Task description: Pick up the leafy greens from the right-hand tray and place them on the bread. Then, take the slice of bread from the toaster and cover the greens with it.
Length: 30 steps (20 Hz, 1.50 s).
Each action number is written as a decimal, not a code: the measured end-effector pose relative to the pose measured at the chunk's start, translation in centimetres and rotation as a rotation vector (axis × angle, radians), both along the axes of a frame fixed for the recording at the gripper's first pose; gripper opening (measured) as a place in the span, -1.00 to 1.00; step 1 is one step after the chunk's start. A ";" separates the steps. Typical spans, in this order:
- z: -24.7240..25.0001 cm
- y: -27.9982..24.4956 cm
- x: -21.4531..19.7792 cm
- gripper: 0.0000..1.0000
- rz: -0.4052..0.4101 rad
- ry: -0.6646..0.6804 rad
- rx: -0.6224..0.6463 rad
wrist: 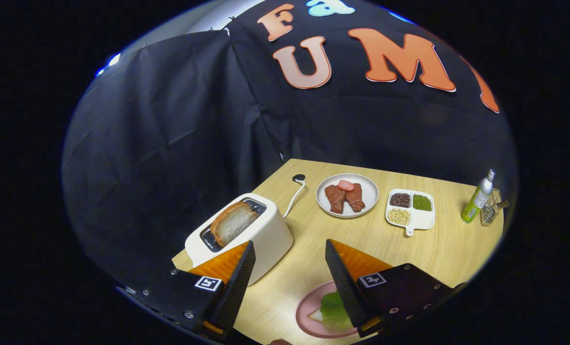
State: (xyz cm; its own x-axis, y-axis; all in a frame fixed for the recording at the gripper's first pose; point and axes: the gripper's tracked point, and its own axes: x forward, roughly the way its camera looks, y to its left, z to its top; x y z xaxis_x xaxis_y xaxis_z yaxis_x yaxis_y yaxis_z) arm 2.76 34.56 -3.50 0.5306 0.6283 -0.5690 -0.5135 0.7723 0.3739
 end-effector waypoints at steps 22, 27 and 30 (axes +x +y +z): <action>-1.7 13.0 0.4 0.63 0.092 0.348 -0.094; -3.2 13.6 0.1 0.19 0.075 0.429 -0.121; -3.7 13.5 0.4 -0.05 0.080 0.429 -0.137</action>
